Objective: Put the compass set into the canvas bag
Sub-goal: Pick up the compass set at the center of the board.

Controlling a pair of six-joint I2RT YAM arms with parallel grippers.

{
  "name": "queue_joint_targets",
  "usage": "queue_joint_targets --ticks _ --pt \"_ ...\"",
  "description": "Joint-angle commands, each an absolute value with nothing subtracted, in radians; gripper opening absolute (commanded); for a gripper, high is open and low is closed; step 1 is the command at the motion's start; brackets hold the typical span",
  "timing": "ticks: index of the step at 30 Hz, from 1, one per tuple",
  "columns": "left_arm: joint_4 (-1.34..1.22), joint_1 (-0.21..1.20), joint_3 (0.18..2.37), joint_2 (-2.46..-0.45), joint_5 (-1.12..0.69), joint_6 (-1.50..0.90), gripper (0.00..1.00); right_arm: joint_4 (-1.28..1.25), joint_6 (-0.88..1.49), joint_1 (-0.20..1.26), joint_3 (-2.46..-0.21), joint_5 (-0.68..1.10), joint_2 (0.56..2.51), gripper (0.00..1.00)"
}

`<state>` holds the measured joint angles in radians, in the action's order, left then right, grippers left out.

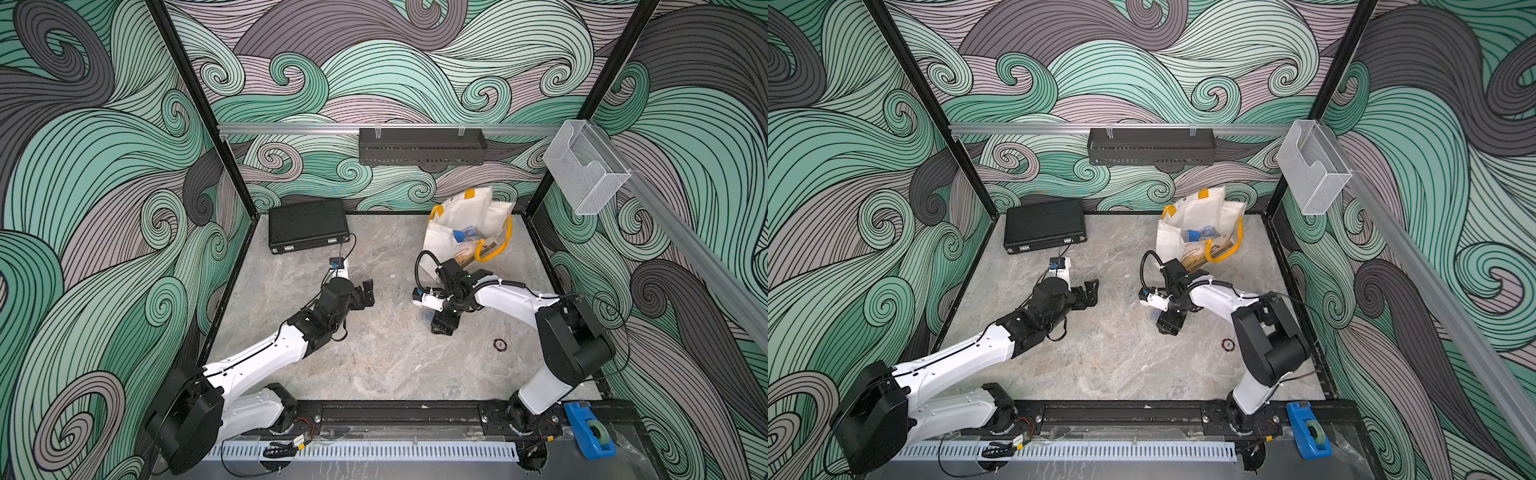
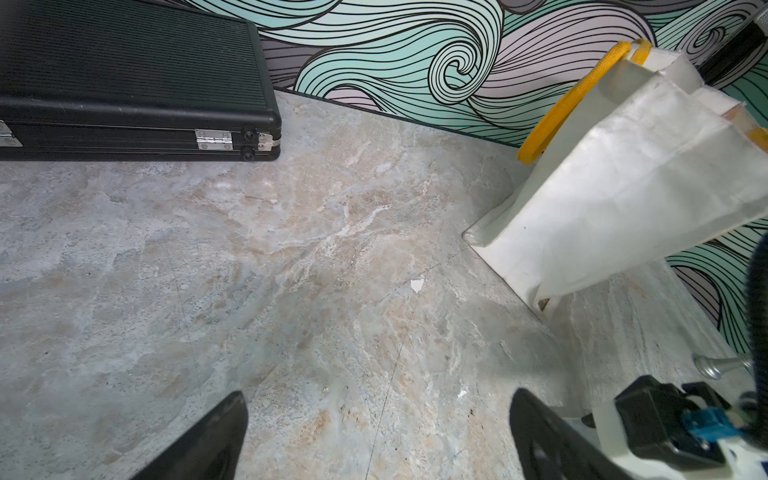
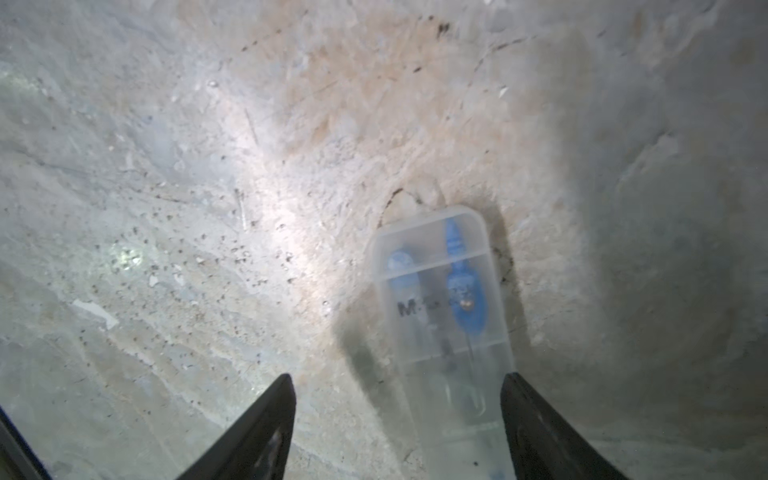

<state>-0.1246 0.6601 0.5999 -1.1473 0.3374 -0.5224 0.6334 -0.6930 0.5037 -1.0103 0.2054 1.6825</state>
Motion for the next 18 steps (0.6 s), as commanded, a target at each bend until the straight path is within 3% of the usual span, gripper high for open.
queue_joint_targets --ticks 1,9,16,18 --pt "-0.119 0.647 0.598 -1.126 0.357 -0.535 0.99 0.641 -0.740 0.498 -1.026 0.141 1.724 0.78" --pt "-0.114 0.643 0.606 -1.138 0.357 -0.540 0.99 0.621 -0.767 0.502 -1.015 0.121 1.765 0.65" --pt "-0.104 0.641 0.625 -1.156 0.352 -0.538 0.99 0.508 -0.793 0.527 -0.963 0.152 1.719 0.39" --pt "-0.100 0.640 0.631 -1.159 0.349 -0.535 0.99 0.482 -0.789 0.530 -0.960 0.172 1.700 0.37"
